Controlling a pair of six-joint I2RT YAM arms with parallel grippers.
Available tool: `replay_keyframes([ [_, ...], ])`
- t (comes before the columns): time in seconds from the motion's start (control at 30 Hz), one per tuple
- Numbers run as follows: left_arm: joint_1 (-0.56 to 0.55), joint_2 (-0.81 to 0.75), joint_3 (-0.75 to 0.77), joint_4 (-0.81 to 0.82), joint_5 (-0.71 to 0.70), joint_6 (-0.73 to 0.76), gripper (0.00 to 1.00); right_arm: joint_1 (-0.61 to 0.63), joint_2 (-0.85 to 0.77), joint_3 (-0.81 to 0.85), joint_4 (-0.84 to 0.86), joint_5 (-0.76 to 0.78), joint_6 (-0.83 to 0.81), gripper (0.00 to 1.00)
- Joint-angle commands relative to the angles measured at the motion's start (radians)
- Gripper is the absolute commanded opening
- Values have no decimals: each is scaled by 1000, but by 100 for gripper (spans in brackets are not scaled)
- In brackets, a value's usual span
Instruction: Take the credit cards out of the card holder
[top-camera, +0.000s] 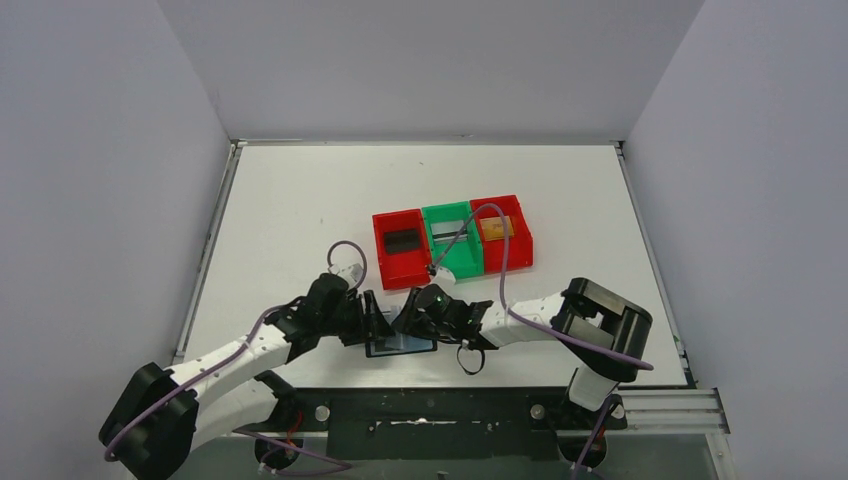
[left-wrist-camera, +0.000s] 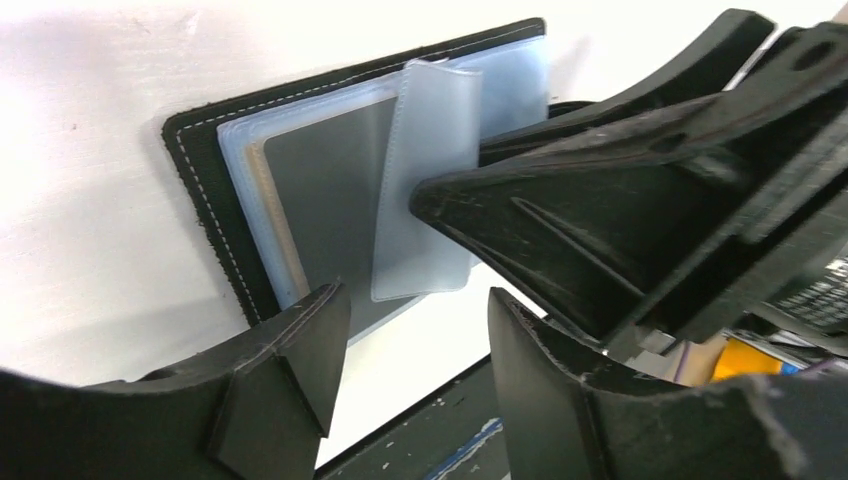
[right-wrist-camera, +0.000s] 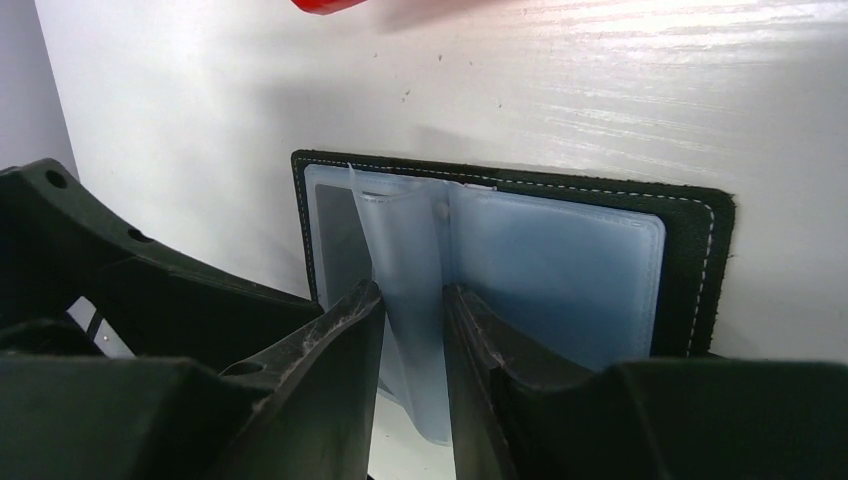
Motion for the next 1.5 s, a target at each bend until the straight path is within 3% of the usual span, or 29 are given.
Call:
replay_keyframes([
  [0.0,-28,49,20,58,-51,12,49,-12,-39,-18,27,-1,15,30],
  [0.27,-71,131,51,47,-111,37,28,-16,-48,-20,33,-9,18,33],
  [0.6,-87,129,34,37,-139,36,22,-5,-80,42,-122,61,-31,39],
  [0.87,-87,123,36,35,-145,36,21,18,-63,112,-235,117,-70,26],
  [0.97,-87,100,59,6,-176,36,24,16,-86,95,-231,120,-66,21],
  [1.23,-87,78,103,61,-163,54,50,7,-100,54,-182,97,-43,23],
  [1.47,-88,113,90,107,-80,75,52,-20,-149,-43,-73,65,6,27],
])
